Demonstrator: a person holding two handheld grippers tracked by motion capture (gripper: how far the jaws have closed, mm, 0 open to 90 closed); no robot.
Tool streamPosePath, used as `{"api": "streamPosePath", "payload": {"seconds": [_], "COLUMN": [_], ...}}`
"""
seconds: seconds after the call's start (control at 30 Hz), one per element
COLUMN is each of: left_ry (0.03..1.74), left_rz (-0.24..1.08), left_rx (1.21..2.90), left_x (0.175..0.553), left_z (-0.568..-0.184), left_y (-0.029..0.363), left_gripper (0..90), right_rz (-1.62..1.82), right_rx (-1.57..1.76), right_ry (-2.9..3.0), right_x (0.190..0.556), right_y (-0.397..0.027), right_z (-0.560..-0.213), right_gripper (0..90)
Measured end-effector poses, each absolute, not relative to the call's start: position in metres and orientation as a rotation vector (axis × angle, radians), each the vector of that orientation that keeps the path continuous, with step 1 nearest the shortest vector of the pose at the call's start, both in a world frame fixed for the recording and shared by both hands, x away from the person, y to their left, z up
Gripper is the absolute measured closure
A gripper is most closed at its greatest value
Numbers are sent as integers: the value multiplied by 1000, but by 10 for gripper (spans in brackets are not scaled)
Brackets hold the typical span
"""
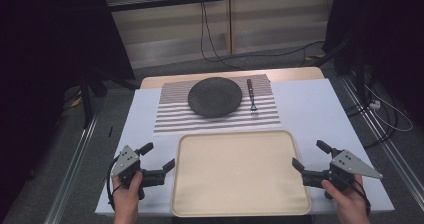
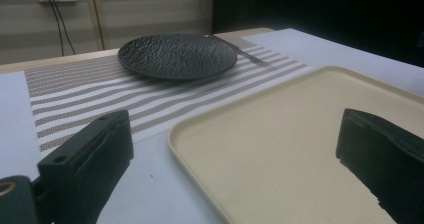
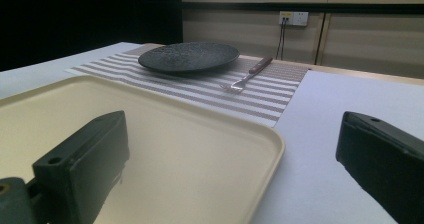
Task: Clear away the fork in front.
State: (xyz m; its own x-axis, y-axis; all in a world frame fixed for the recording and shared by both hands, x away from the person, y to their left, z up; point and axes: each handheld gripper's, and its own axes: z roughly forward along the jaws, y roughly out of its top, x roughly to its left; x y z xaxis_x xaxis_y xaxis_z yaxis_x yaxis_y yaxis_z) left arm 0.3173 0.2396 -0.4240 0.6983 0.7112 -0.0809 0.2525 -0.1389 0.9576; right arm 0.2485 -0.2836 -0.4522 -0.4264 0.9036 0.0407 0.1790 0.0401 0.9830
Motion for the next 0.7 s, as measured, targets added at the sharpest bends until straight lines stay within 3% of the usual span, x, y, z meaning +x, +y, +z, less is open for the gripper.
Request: {"api": "streamPosePath", "payload": {"seconds": [0.7], "left_ry": [764], "left_rz": [470], "left_rx": [1719], "left_x": [320], "left_z": [-426], "left_y": [243], "left_gripper": [24], "right_rz": [1393], "right_rx": [1108], "right_ry": [1690], "right_x": [259], "right_y": [-282], "right_z": [-445], "right_gripper": [5]}}
